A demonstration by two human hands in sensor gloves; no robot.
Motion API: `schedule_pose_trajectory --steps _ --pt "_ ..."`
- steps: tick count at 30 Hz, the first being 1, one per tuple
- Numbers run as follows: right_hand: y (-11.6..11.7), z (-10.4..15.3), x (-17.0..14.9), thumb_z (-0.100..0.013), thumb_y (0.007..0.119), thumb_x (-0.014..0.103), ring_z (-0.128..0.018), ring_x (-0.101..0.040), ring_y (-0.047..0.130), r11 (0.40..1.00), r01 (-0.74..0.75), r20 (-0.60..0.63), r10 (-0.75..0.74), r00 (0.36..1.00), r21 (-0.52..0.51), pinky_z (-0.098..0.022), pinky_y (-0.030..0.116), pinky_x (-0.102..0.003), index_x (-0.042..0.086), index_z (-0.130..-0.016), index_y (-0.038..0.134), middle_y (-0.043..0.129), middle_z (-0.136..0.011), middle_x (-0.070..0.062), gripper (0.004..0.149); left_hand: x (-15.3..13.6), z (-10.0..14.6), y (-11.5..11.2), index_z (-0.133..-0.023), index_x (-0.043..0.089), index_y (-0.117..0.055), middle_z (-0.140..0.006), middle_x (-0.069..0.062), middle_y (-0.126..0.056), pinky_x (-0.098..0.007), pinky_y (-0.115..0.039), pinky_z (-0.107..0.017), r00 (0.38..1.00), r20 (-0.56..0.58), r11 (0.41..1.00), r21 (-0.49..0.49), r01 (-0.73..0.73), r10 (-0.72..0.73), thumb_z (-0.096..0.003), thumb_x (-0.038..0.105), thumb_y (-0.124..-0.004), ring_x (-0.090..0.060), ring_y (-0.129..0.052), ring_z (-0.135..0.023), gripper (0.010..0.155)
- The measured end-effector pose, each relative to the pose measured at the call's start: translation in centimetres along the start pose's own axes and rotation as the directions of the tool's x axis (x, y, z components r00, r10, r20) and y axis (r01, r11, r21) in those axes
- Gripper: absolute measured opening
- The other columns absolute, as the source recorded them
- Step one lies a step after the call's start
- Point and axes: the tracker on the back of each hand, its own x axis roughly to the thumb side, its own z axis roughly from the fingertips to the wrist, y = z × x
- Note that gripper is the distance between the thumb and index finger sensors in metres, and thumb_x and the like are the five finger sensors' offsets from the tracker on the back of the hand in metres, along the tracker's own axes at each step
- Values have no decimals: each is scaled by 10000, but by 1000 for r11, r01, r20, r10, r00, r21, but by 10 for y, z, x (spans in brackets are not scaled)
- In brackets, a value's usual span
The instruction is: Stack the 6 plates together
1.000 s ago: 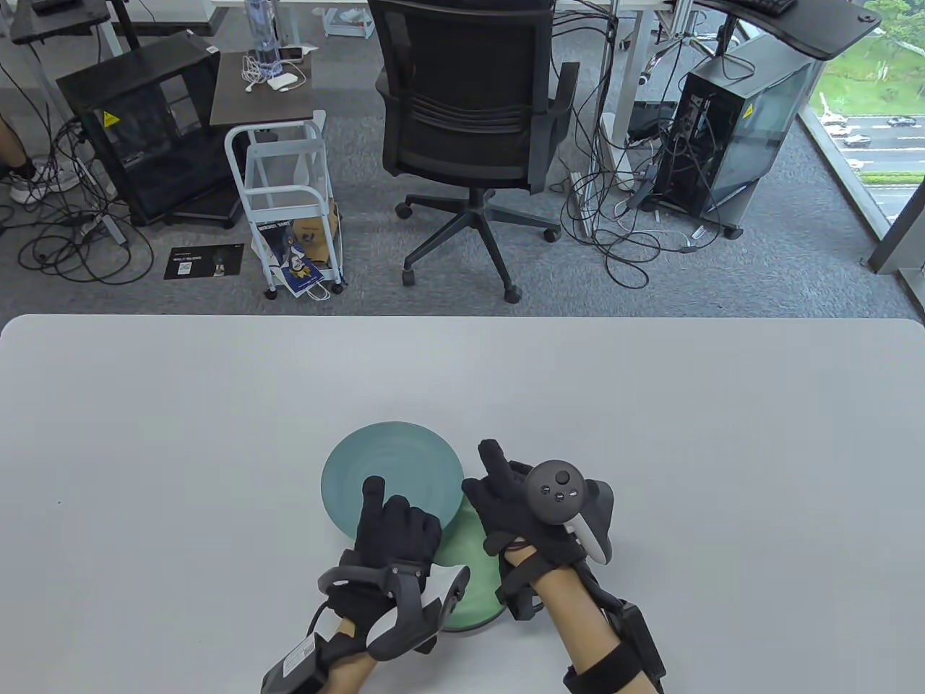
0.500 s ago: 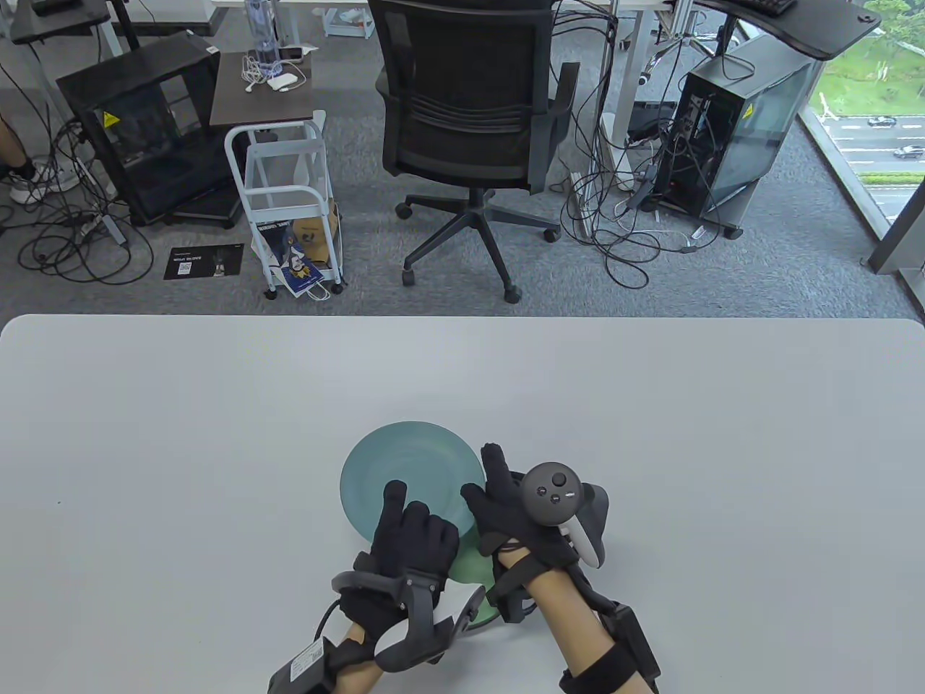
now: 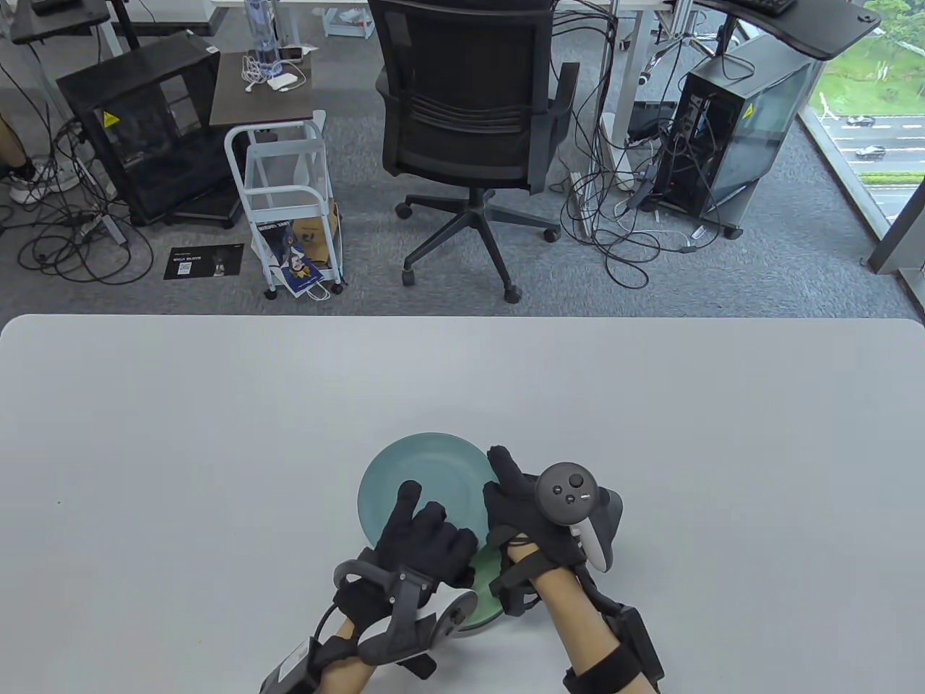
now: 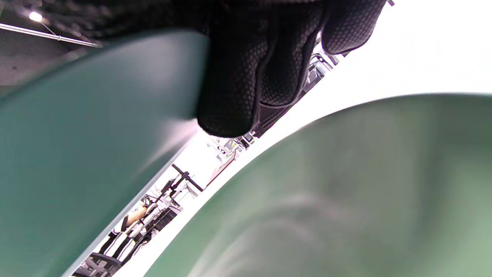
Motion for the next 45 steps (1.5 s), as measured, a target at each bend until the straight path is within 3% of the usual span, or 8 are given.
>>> schedule_pose_trajectory --steps 8,16,28,34,37,41,43,45 --pt "-3 6 -11 -551 710 321 -861 -271 755 998 -25 -8 26 1000 51 -746 479 -569 216 -1022 592 942 -700 22 496 -40 1 3 -771 427 -877 -816 169 -946 -456 -265 -937 979 -164 992 0 -123 122 -247 669 -813 -63 -766 -979 581" --pt "-6 17 -13 -557 695 334 -882 -275 730 980 -190 44 187 981 61 -753 458 -567 249 -1023 594 921 -730 37 485 -71 7 -14 -805 435 -850 -861 165 -951 -446 -239 -939 938 -343 996 -57 -66 43 -263 660 -805 -59 -754 -1006 589" --pt "-2 11 -6 -561 694 384 -941 -292 661 926 -376 89 372 924 38 -769 424 -565 284 -990 677 858 -857 37 441 -86 4 -31 -815 428 -846 -880 164 -940 -440 -207 -940 903 -427 989 -108 -98 43 -282 640 -802 -58 -730 -1024 575" --pt "-4 10 -4 -560 702 414 -953 -305 649 908 -417 92 414 906 25 -769 420 -572 279 -994 676 834 -901 17 455 -87 5 -28 -821 431 -841 -880 168 -941 -450 -195 -928 878 -478 995 -97 -30 -20 -300 644 -788 -62 -732 -1024 565" --pt "-6 12 1 -556 708 443 -934 -302 684 841 -541 82 538 839 20 -768 432 -574 276 -1002 668 825 -925 0 478 -90 3 -29 -823 419 -845 -868 159 -957 -420 -232 -926 861 -506 991 -130 -11 -57 -304 650 -781 -85 -782 -1019 572" --pt "-7 22 6 -547 701 510 -860 -298 768 641 -765 0 767 642 -57 -756 476 -571 260 -1005 674 847 -894 -5 523 -93 2 -32 -871 346 -811 -859 116 -975 -386 -314 -921 822 -559 987 -160 20 -107 -318 646 -768 -124 -846 -1003 631" --pt "-5 27 6 -546 681 546 -861 -285 772 571 -815 -13 818 575 -97 -759 484 -566 277 -1012 659 838 -905 12 539 -93 2 -34 -901 322 -777 -890 105 -951 -391 -314 -920 803 -576 983 -175 62 -154 -325 645 -755 -126 -820 -1028 661" --pt "-3 29 4 -545 670 564 -877 -293 759 567 -813 -16 819 574 -136 -761 479 -567 282 -1019 649 814 -945 1 552 -92 2 -36 -931 321 -739 -933 106 -914 -401 -296 -921 787 -584 976 -187 107 -198 -338 641 -738 -123 -775 -1063 673"
